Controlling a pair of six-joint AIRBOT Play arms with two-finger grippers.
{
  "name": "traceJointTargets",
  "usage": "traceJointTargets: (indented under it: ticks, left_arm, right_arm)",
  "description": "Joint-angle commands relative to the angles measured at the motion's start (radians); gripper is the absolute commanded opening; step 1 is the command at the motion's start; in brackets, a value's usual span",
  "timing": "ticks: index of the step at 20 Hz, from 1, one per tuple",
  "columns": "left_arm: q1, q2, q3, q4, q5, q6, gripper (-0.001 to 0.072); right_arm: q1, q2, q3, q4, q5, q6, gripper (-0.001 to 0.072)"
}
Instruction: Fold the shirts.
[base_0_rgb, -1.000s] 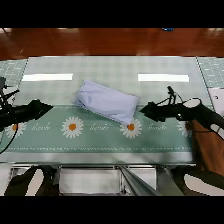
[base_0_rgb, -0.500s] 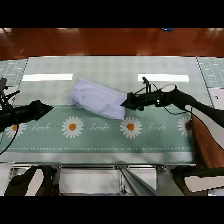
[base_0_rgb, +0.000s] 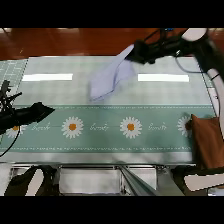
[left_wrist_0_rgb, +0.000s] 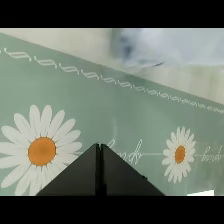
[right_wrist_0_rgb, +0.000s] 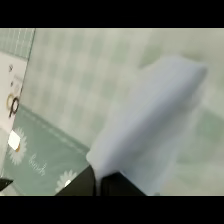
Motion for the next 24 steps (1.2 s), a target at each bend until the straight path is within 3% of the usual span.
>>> traceJointTargets:
  ticks: [1,10,14,20,24]
  left_arm:
    - [0.000,0.002,-0.009,0.001,-0.053,0.005,0.0017]
    - [0.000,0.002,-0.009,-0.022,-0.107,0.049,0.0017]
    - [0.000,0.002,-0.009,-0.023,-0.085,0.048,0.0017]
    - [-0.059,0.002,-0.009,-0.053,-0.016,0.049,0.0017]
    - [-0.132,0.001,-0.009,-0.060,0.028,0.049,0.0017]
  right_arm:
    - [-0.130,0.015,0.220,-0.135,0.179,0.134,0.0019]
    - [-0.695,0.206,0.227,-0.159,0.484,0.187,0.0019]
    - [-0.868,0.297,0.148,-0.255,0.642,0.167,0.0019]
    - [-1.077,0.588,-0.248,-0.407,0.643,0.122,0.0019]
    - [-1.219,0.782,-0.571,-0.681,0.643,0.054,0.0020]
